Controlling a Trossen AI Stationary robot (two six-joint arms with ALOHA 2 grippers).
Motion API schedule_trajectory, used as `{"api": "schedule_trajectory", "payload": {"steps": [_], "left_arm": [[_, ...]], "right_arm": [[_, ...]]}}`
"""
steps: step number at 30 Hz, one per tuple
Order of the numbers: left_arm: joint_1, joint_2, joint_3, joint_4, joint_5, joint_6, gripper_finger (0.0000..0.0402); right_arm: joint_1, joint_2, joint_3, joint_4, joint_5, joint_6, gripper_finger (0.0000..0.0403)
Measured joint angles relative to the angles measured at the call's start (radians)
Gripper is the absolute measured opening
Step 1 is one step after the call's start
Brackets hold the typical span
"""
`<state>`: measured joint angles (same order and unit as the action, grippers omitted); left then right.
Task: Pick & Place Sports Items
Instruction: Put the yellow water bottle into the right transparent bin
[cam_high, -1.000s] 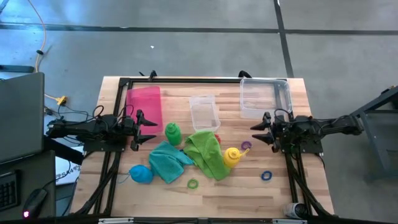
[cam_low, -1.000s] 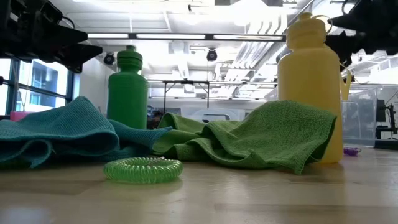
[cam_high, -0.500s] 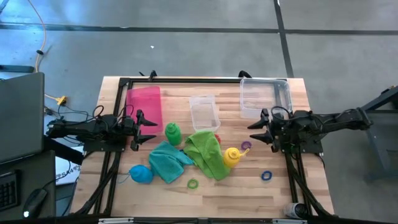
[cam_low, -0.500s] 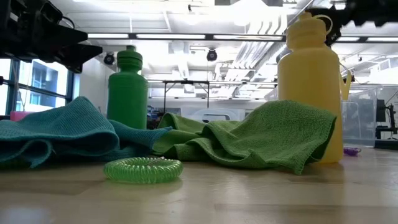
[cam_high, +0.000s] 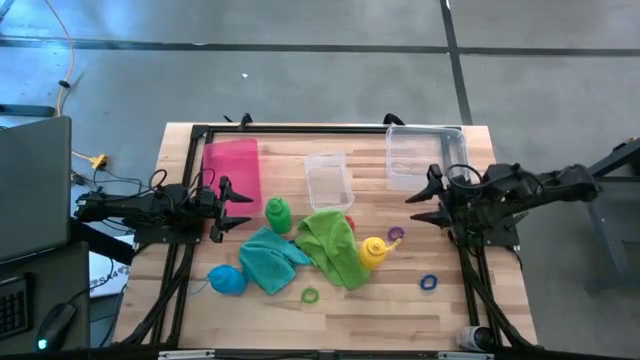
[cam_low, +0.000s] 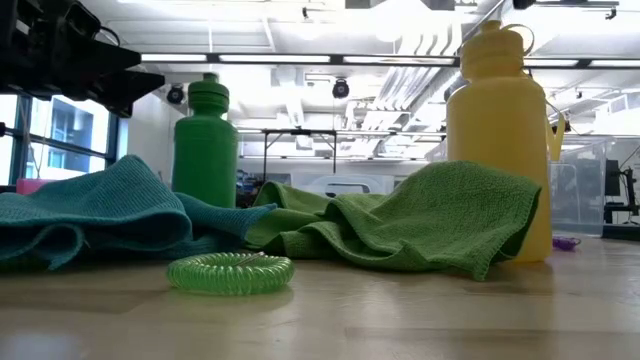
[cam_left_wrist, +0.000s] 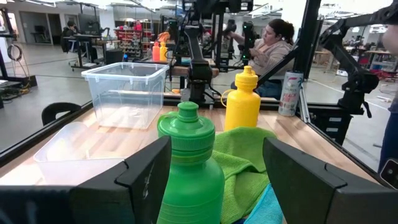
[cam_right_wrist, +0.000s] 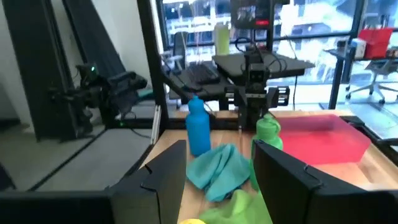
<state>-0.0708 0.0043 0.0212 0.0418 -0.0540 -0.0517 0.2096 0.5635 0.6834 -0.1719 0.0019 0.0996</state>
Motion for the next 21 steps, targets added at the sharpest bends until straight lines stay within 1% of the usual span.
{"api": "schedule_trajectory", "payload": {"steps": [4,8,11,15,17,21], "left_arm": [[0.000,0.000,0.000,0.000,0.000,0.000,0.0249],[0.000,0.000,0.000,0.000,0.000,0.000,0.0249],[0.000,0.000,0.000,0.000,0.000,0.000,0.0249],[0.000,0.000,0.000,0.000,0.000,0.000,0.0249],[0.000,0.000,0.000,0.000,0.000,0.000,0.0249],[0.000,0.000,0.000,0.000,0.000,0.000,0.0249]], "right_arm": [[0.041,0.068,0.096,-0.141,-0.002,-0.009,0.0174],[0.095,0.122,0.179,-0.221,0.002,-0.016,0.0174],[0.137,0.153,0.200,-0.201,-0.033,0.001,0.0174],[0.187,0.173,0.202,-0.175,-0.036,0.003,0.0174],[0.204,0.193,0.202,-0.165,-0.027,0.019,0.0174],[0.219,0.233,0.202,-0.160,0.036,0.075,0.0174]]}}
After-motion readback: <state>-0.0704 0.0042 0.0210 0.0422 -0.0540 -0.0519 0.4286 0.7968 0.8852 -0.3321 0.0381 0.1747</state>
